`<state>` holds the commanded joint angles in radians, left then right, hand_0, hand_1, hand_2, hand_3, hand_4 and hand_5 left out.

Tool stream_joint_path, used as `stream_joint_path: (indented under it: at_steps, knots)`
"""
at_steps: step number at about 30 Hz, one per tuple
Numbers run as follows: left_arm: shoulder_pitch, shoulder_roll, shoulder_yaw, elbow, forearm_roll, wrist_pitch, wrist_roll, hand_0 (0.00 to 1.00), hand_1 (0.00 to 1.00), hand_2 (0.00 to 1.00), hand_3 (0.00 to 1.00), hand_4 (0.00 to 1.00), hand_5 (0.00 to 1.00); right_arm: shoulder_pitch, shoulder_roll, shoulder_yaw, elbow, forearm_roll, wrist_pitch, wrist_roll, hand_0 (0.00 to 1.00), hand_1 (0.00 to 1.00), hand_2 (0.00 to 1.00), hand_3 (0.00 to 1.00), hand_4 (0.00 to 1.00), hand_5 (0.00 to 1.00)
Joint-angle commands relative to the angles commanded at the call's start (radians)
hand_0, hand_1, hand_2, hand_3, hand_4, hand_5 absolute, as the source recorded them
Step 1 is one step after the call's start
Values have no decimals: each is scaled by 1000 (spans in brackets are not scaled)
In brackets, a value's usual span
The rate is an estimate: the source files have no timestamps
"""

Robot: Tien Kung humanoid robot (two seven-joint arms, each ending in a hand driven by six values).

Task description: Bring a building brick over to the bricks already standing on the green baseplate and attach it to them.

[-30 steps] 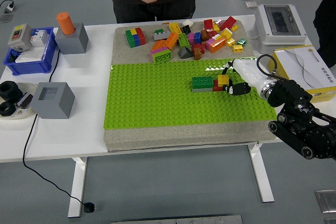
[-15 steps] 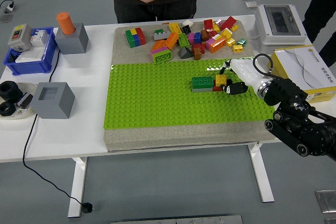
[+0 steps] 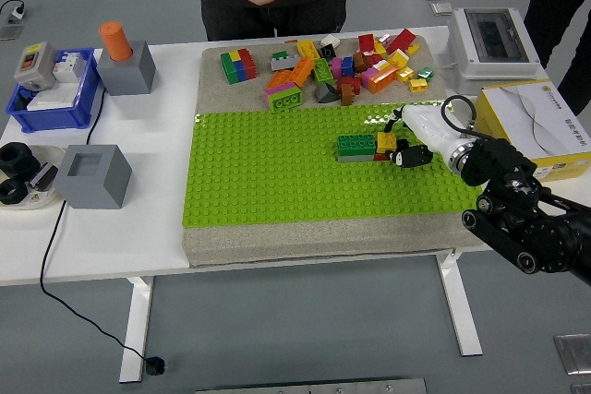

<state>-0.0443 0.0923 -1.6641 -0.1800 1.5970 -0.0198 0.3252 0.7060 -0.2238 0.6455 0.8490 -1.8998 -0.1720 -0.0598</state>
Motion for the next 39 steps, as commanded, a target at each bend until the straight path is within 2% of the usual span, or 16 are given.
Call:
stream_joint_path:
  at_steps: [32, 39]
  knots:
    - [-7, 2, -1, 0, 3, -1, -3, 782, 777, 719, 454, 998, 817, 7, 7, -20, -9, -7, 4, -3, 697, 719, 799, 656, 719, 213]
    - [-7, 1, -2, 0, 2, -1, -3, 782, 776, 720, 454, 998, 816, 6, 3, -18, 10, -8, 7, -5, 699, 722, 803, 660, 720, 210]
